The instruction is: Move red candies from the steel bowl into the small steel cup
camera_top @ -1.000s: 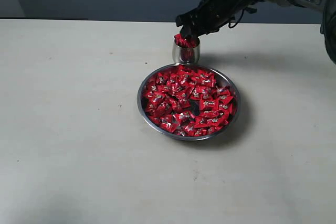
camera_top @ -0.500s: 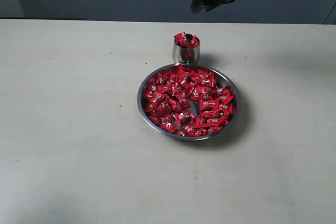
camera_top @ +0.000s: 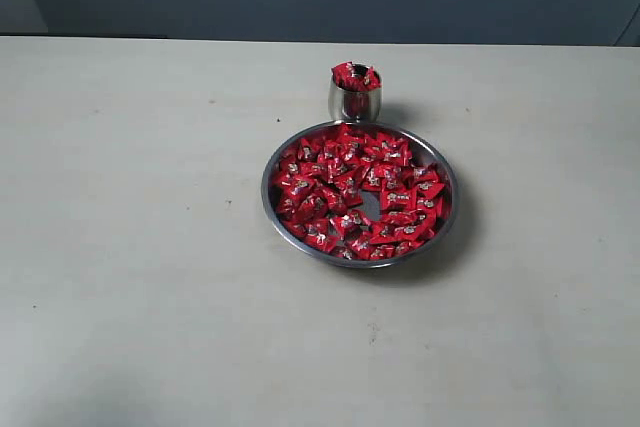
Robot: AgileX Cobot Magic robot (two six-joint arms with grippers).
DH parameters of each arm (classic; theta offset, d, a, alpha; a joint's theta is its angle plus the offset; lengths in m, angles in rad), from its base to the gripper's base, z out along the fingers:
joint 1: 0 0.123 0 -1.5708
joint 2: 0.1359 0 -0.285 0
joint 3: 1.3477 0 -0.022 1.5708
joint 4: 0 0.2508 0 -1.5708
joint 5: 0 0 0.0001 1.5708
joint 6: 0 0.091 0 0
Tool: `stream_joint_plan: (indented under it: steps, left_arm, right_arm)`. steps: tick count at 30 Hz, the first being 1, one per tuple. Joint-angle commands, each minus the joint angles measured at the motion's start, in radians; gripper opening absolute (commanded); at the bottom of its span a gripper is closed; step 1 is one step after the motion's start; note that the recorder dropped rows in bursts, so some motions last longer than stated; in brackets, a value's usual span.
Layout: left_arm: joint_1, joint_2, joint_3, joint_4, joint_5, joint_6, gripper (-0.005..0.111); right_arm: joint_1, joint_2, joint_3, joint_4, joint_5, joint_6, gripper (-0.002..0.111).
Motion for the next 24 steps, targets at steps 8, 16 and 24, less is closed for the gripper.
stream_joint_plan:
  steps: [8, 16, 24]
  left_arm:
    - [-0.001, -0.004, 0.006, 0.008, -0.006, -0.004, 0.000]
    - [-0.001, -0.004, 0.006, 0.008, -0.006, -0.004, 0.000]
    - [-0.001, -0.004, 0.006, 0.008, -0.006, -0.004, 0.000]
  right_arm:
    - [-0.005, -0.459, 0.463, -0.100, -0.166, 0.010, 0.000]
    - [-0.005, -0.825, 0.858, -0.115, -0.323, 0.008, 0.000]
    - [-0.005, -1.082, 1.085, -0.185, -0.356, 0.019, 0.000]
